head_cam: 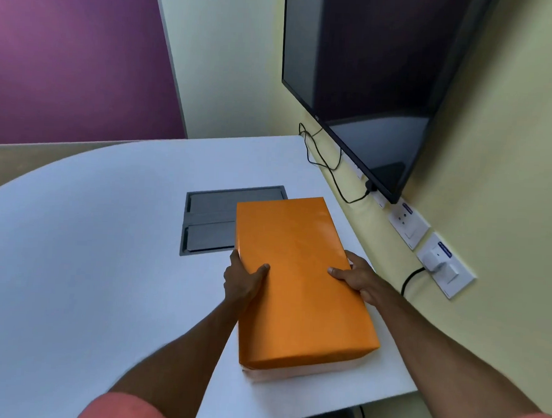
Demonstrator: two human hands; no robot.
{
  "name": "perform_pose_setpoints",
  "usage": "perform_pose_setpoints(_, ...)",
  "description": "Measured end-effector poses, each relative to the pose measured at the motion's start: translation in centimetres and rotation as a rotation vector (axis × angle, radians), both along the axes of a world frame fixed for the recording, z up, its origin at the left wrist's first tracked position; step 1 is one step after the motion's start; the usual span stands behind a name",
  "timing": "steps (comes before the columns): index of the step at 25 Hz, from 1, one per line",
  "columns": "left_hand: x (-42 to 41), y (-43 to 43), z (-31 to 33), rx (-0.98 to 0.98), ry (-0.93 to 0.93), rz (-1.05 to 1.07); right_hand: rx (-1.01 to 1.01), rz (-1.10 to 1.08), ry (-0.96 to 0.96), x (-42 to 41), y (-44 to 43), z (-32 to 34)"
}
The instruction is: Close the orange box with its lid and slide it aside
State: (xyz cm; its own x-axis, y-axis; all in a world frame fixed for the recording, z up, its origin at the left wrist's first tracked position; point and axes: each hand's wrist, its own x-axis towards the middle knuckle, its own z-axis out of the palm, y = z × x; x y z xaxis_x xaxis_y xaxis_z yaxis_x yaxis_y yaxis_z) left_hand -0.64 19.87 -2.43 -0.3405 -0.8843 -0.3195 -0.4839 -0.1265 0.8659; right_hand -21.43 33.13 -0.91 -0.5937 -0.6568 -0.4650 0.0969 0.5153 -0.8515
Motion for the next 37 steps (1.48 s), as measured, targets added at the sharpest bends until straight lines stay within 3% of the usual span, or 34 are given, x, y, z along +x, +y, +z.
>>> perform_pose_setpoints(11,-6.5,7.6,-0.8,0.026,-0.053,-0.012,0.053,-0.006,-0.032,-7.0,7.2,-1.3)
perform_pose_setpoints(32,-9.8,10.5,-2.2,0.028,-0.12,-0.118,0.131,0.04,0.028,-11.0,10.0,-2.5)
perform_pose_setpoints(37,-9.5,9.4,-2.2,0.06,-0.179,-0.228,0.153,0.025,0.298,-10.4,9.9,-2.5)
